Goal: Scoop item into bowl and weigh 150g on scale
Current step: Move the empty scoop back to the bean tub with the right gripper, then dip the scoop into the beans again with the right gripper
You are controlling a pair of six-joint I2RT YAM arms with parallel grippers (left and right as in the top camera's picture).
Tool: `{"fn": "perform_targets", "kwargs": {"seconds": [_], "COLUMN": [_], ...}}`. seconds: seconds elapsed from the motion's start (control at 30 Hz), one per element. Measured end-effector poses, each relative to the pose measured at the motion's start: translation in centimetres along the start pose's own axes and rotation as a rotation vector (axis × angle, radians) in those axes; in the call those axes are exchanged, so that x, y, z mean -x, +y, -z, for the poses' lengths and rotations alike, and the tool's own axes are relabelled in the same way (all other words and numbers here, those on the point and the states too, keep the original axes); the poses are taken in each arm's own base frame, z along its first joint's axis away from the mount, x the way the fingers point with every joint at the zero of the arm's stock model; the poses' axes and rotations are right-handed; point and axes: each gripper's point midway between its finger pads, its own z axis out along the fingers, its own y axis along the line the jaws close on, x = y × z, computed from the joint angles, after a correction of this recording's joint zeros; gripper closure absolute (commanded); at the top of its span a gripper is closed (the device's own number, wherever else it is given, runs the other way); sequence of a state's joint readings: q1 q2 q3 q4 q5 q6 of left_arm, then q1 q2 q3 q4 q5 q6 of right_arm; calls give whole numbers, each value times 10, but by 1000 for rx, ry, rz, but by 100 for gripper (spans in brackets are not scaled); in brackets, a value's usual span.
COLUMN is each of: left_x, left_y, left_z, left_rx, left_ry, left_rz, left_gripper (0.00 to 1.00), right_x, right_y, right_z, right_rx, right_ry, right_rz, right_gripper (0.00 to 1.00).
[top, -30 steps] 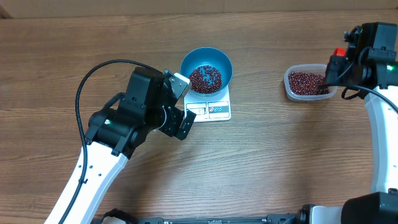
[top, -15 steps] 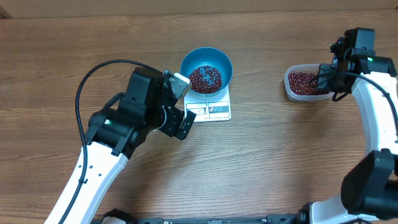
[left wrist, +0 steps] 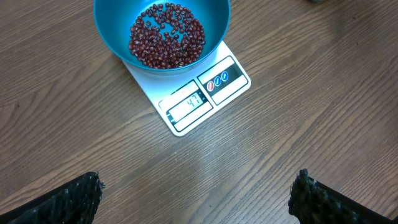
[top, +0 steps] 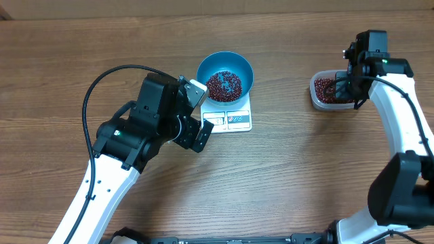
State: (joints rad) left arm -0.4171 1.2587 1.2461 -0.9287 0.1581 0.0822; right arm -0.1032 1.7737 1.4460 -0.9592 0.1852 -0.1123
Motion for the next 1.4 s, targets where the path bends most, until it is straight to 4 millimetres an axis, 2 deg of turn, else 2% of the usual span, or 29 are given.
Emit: {"fn": "perform_targets", "kwargs": {"seconds": [0.17, 0.37, 0.57, 0.83, 1.13, 1.4], "left_x": [0, 0, 0, 0, 0, 0], "left_y": [0, 0, 0, 0, 0, 0], "left_z": [0, 0, 0, 0, 0, 0], "left_rx": [0, 0, 0, 0, 0, 0], "left_ry": [0, 0, 0, 0, 0, 0], "left_rz": [0, 0, 0, 0, 0, 0], "left_gripper": [0, 0, 0, 0, 0, 0], "right_x": [-4, 0, -2, -5, -16, -18], "right_y": [-2, -8, -5, 11, 41, 54], "right_z": [-14, -17, -24, -32, -48, -48], "right_rx": [-22, -62, -54, -10, 42, 153], "right_ry": [34, 24, 41, 63, 117, 120], "right_rz": [9, 8, 21, 90, 178, 162], "right_gripper": [96, 96, 96, 96, 97, 96]}}
